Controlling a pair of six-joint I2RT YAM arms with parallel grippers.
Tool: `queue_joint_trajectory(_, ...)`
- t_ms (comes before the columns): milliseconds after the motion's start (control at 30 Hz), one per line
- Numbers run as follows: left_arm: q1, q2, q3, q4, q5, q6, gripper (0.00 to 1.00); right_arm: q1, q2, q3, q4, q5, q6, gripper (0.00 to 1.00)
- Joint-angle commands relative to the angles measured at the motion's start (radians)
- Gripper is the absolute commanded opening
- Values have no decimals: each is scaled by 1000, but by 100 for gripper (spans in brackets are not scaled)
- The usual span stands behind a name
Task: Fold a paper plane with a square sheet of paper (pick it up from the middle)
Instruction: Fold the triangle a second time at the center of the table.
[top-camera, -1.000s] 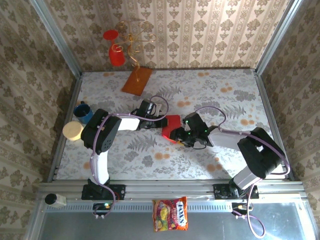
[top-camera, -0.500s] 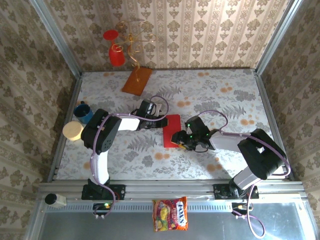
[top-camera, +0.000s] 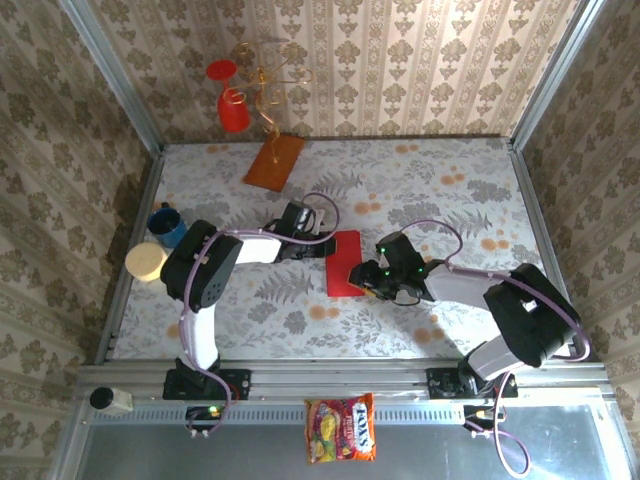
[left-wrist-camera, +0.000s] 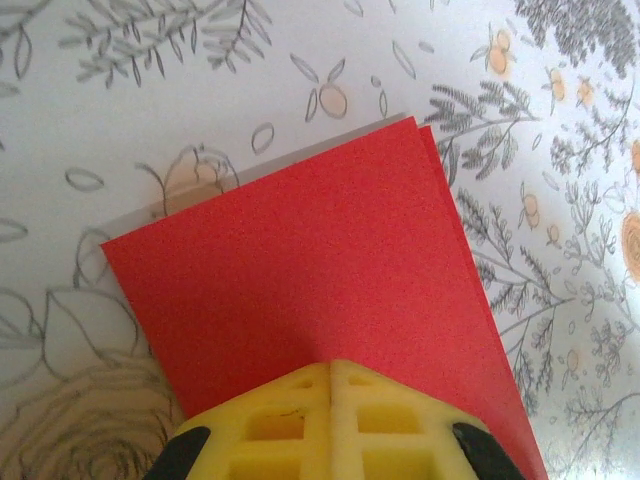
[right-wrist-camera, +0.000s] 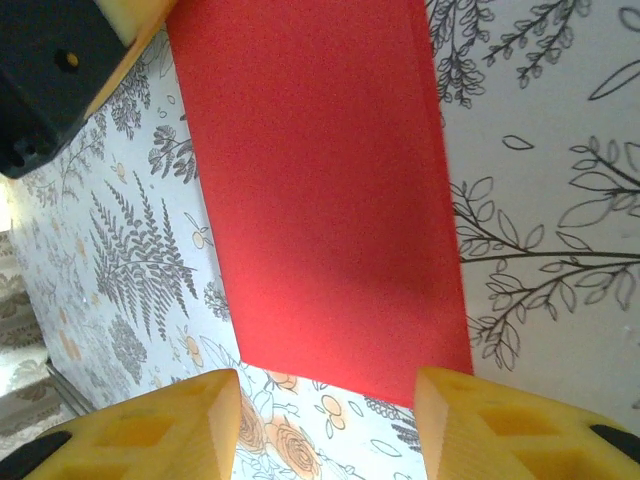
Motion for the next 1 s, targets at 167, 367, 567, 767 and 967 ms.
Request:
queue_joint_trajectory(167, -52, -84, -63, -200, -55, -10, 0, -12, -47, -12, -68, 51, -35, 47)
queue_joint_trajectory(367, -70, -144, -117, -187, -74, -36, 0, -12, -29, -34, -44, 23, -35, 45)
queue_joint_trajectory(567, -81, -193, -133, -204, -123, -31, 0, -11, -36, -69, -20, -9, -33, 44)
queue_joint_trajectory(767, -71, -81, -68, -206, -139, -11, 0, -11, -69, -85, -30, -4, -28, 44)
queue_joint_trajectory(967, -45, 10, 14, -203, -167, -6, 0, -11, -97, -73, -59, 6, -33, 44)
